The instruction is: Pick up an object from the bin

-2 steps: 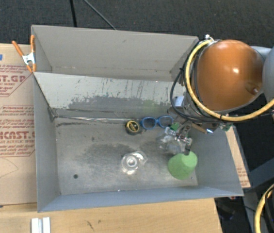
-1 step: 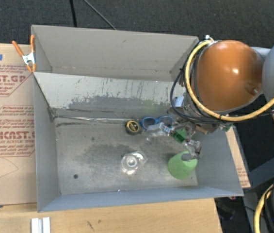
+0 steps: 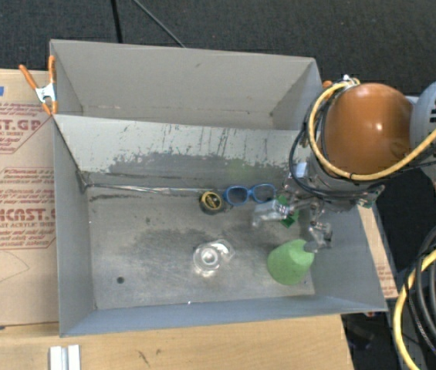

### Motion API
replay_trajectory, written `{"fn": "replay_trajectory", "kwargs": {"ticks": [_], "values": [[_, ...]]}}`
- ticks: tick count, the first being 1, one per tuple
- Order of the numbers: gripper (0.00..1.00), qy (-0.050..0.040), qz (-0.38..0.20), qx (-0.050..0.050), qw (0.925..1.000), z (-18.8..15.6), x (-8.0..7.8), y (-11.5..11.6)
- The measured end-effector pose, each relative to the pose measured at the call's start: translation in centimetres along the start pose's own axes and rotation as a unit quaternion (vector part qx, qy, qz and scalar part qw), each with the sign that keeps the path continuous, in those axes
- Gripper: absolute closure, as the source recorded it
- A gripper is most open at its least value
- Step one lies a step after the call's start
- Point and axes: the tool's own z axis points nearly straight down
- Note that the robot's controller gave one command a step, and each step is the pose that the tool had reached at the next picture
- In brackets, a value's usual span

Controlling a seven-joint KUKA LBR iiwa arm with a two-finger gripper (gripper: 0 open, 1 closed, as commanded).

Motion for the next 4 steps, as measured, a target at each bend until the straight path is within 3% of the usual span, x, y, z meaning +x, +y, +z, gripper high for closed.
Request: {"fn": "replay_trajectory", "kwargs": {"ticks": [1,2,3,4], "values": [[0.00,-0.0001,0.002,0.003,1.0000,5.1,4.9,1.7],[0.00,0.0012,-0.021,0.005,0.9998,7.0,4.9,0.7],[1.00,0.0034,-0.021,0.004,0.9998,7.0,5.1,0.6],[1.00,-0.0021,-0.037,0.006,0.9993,-10.3,4.3,0.8]]}}
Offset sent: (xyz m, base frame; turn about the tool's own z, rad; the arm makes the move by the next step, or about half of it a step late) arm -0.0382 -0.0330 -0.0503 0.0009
